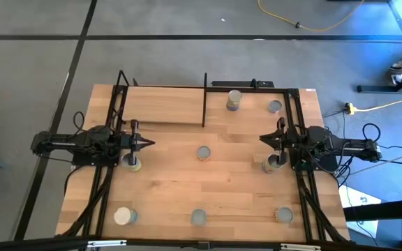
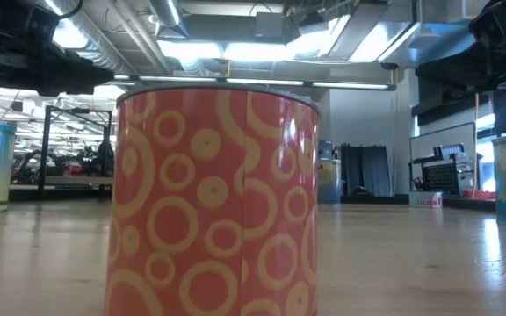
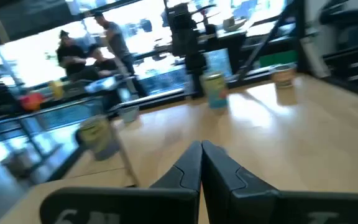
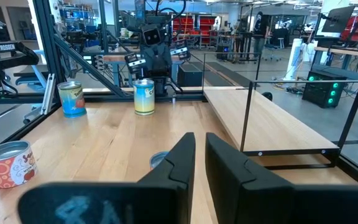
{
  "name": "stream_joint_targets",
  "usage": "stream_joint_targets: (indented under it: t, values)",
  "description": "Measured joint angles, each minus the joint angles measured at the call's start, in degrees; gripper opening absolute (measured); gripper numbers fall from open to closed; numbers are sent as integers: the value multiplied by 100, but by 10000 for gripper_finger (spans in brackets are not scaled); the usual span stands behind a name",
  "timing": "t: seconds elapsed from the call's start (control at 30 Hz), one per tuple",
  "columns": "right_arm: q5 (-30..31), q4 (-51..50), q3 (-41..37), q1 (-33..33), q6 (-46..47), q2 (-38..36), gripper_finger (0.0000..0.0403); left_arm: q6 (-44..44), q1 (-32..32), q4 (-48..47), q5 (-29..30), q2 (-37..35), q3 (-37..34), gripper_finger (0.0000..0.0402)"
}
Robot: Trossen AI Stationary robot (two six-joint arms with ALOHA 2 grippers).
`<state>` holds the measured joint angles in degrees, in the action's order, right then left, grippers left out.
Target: Pick and place cans onto a shelf
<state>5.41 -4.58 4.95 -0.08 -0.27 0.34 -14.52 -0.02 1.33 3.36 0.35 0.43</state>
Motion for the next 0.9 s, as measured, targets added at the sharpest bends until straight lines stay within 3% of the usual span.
stream_joint_targets:
  t: [0.33, 0.4, 0.5, 0.67, 0.9]
  values:
    - [33, 2, 0, 0, -9, -2, 42, 35, -1, 22, 214, -2, 0, 0]
    - [111, 21, 0, 0, 0, 0, 42, -7, -1, 82, 479, -1, -1, 0]
    - [156, 52, 0, -1, -2, -1, 42, 840, 1, 72, 1021, 1, 133, 0]
    - [155, 52, 2, 0, -2, 0, 42, 1266, -3, -279, 1006, 22, 827, 0]
    - [155, -76, 486, 0, -28, 2, 42, 1536, -1, -2056, 1501, 805, 2543, 0]
